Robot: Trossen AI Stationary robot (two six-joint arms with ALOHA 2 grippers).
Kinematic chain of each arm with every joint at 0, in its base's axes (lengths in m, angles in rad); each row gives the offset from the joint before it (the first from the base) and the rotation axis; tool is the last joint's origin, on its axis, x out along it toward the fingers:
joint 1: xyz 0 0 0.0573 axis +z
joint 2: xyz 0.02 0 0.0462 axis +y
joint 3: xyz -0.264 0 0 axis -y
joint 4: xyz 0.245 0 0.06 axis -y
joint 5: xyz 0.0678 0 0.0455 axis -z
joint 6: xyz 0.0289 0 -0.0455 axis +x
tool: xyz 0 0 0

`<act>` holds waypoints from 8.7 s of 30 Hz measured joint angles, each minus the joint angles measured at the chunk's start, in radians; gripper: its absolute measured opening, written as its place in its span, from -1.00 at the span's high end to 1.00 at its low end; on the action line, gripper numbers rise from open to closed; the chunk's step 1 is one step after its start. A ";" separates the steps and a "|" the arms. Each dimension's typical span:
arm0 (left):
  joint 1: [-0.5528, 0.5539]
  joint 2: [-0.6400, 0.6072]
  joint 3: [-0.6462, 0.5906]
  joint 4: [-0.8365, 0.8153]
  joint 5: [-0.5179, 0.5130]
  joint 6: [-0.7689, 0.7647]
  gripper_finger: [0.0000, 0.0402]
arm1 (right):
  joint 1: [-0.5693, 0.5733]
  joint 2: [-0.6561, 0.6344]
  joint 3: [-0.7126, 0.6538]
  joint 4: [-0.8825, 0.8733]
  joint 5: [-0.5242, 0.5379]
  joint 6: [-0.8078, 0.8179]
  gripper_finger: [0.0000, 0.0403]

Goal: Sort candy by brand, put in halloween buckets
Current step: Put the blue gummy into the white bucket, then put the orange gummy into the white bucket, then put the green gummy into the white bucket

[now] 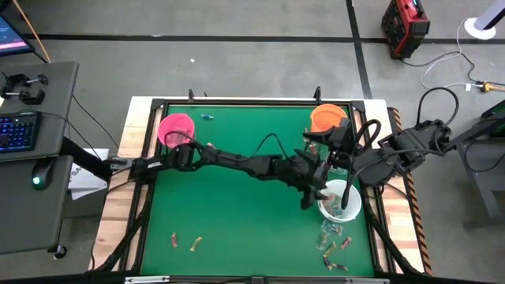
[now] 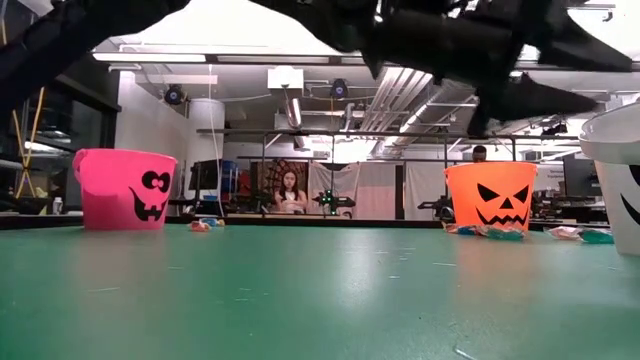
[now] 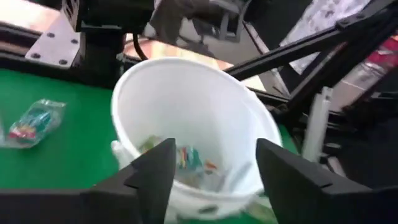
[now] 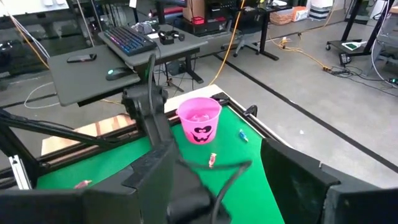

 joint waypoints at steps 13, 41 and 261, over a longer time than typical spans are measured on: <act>0.154 -0.345 -0.237 -0.499 0.085 0.169 -0.06 | -0.050 -0.026 -0.001 -0.509 0.116 0.563 -0.15; 0.076 -1.301 -1.336 0.406 -0.210 -0.312 0.02 | -0.805 0.025 -0.912 -0.033 -0.927 0.424 -0.15; 0.016 -1.246 -1.336 0.187 -0.362 -0.548 0.02 | 0.107 -0.254 -0.758 -0.249 -1.002 1.049 -0.27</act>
